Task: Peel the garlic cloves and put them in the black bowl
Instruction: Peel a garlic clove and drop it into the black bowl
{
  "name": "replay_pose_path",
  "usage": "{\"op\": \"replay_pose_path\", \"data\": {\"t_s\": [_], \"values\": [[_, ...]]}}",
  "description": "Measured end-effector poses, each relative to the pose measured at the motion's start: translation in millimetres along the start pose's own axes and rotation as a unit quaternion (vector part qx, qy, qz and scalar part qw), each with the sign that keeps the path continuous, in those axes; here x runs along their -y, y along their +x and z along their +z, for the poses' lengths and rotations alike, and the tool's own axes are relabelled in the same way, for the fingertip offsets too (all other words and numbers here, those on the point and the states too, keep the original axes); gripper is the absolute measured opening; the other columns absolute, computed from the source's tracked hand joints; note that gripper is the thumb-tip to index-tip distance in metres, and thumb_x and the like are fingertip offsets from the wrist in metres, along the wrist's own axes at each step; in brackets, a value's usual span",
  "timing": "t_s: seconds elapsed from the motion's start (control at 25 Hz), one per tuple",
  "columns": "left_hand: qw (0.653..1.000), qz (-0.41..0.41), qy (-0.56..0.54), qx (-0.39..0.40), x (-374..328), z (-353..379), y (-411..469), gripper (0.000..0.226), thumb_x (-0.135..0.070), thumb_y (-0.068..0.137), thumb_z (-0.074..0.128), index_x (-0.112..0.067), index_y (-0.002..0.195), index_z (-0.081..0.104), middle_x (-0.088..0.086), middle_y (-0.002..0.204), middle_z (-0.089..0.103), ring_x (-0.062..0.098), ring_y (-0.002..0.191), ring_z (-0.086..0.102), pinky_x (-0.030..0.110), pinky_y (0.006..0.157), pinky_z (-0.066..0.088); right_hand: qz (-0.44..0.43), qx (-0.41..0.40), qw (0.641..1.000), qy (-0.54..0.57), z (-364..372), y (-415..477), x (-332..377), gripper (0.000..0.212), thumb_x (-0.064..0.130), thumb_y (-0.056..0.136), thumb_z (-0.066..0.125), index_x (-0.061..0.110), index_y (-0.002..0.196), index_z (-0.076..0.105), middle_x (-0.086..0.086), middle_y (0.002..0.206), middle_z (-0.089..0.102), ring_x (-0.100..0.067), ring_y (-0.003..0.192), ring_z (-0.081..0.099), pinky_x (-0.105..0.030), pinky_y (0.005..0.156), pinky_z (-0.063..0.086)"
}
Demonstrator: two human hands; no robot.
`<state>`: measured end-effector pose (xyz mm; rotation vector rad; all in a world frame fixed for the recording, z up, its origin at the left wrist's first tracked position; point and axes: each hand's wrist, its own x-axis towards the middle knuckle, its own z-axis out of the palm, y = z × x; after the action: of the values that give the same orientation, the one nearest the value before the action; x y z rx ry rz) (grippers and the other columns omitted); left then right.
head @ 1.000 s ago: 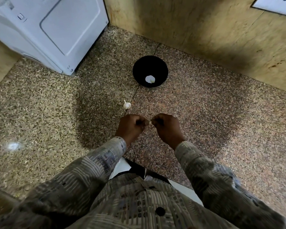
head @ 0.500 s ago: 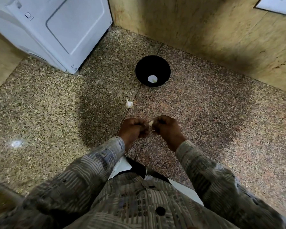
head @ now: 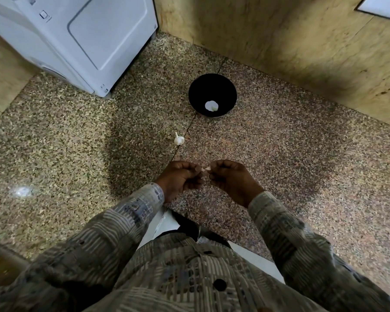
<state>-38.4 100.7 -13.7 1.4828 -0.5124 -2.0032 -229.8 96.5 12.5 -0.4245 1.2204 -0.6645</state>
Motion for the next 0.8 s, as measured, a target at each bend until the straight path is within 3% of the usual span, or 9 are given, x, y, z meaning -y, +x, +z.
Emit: {"op": "replay_pose_path", "data": {"t_s": [0.2, 0.32, 0.44, 0.6, 0.68, 0.72, 0.8], "values": [[0.997, -0.043, -0.055, -0.041, 11.6, -2.1, 2.3, 0.006, -0.003, 0.099, 0.06, 0.001, 0.098, 0.064, 0.021, 0.089, 0.074, 0.028, 0.078, 0.074, 0.043, 0.077, 0.064, 0.021, -0.089, 0.996, 0.019, 4.4, 14.7, -3.7, 0.006, 0.004, 0.097, 0.065, 0.004, 0.096, 0.071, -0.01, 0.086, 0.072, -0.017, 0.075, 0.067, -0.029, 0.069, 0.059], [0.997, -0.05, -0.029, -0.055, 19.9, -1.5, 1.5, 0.007, 0.001, 0.098, 0.058, 0.004, 0.097, 0.064, 0.021, 0.088, 0.073, 0.026, 0.075, 0.074, 0.038, 0.073, 0.064, 0.025, -0.165, 0.986, -0.013, 11.4, 37.0, -1.2, 0.012, -0.002, 0.098, 0.062, 0.002, 0.091, 0.071, -0.018, 0.089, 0.074, -0.021, 0.074, 0.07, -0.029, 0.064, 0.062], [0.997, -0.043, -0.007, -0.06, 24.2, 2.1, -2.1, 0.022, 0.014, 0.094, 0.048, 0.001, 0.089, 0.065, 0.016, 0.08, 0.071, 0.026, 0.072, 0.071, 0.037, 0.072, 0.064, 0.021, -0.185, 0.982, -0.014, 17.8, 52.5, 7.8, 0.016, -0.008, 0.098, 0.058, -0.002, 0.089, 0.068, -0.017, 0.081, 0.07, -0.022, 0.069, 0.068, -0.031, 0.062, 0.063], [0.996, -0.064, -0.017, -0.066, 23.8, 5.5, -5.1, 0.036, 0.017, 0.085, 0.032, 0.002, 0.087, 0.065, 0.013, 0.071, 0.064, 0.021, 0.058, 0.06, 0.032, 0.055, 0.055, 0.007, -0.204, 0.979, -0.02, 14.0, 51.3, 8.5, 0.013, -0.009, 0.097, 0.058, -0.002, 0.094, 0.068, -0.018, 0.084, 0.07, -0.023, 0.07, 0.068, -0.036, 0.069, 0.063], [0.993, -0.083, -0.03, -0.079, 22.6, 5.1, -4.0, 0.037, 0.015, 0.083, 0.03, 0.001, 0.085, 0.065, 0.013, 0.067, 0.063, 0.019, 0.052, 0.055, 0.028, 0.051, 0.048, -0.014, -0.215, 0.972, -0.094, 3.8, 47.9, 0.0, 0.017, -0.005, 0.096, 0.06, 0.006, 0.089, 0.071, -0.014, 0.084, 0.072, -0.024, 0.075, 0.069, -0.046, 0.078, 0.064], [0.992, -0.091, -0.033, -0.082, 22.3, 4.2, -3.4, 0.037, 0.013, 0.083, 0.03, 0.0, 0.084, 0.065, 0.013, 0.067, 0.062, 0.018, 0.05, 0.052, 0.027, 0.05, 0.045, -0.036, -0.225, 0.956, -0.183, -2.3, 48.1, -4.7, 0.017, 0.001, 0.096, 0.062, 0.011, 0.086, 0.072, -0.009, 0.083, 0.074, -0.023, 0.075, 0.07, -0.046, 0.077, 0.065], [0.991, -0.106, -0.043, -0.073, 24.0, 0.4, -3.0, 0.033, 0.008, 0.085, 0.034, -0.002, 0.082, 0.065, 0.012, 0.068, 0.06, 0.019, 0.05, 0.048, 0.028, 0.051, 0.039, -0.09, -0.219, 0.881, -0.409, -10.2, 47.6, -8.1, 0.012, 0.015, 0.096, 0.064, 0.017, 0.088, 0.073, 0.001, 0.081, 0.073, -0.021, 0.073, 0.069, -0.029, 0.063, 0.057]]}}
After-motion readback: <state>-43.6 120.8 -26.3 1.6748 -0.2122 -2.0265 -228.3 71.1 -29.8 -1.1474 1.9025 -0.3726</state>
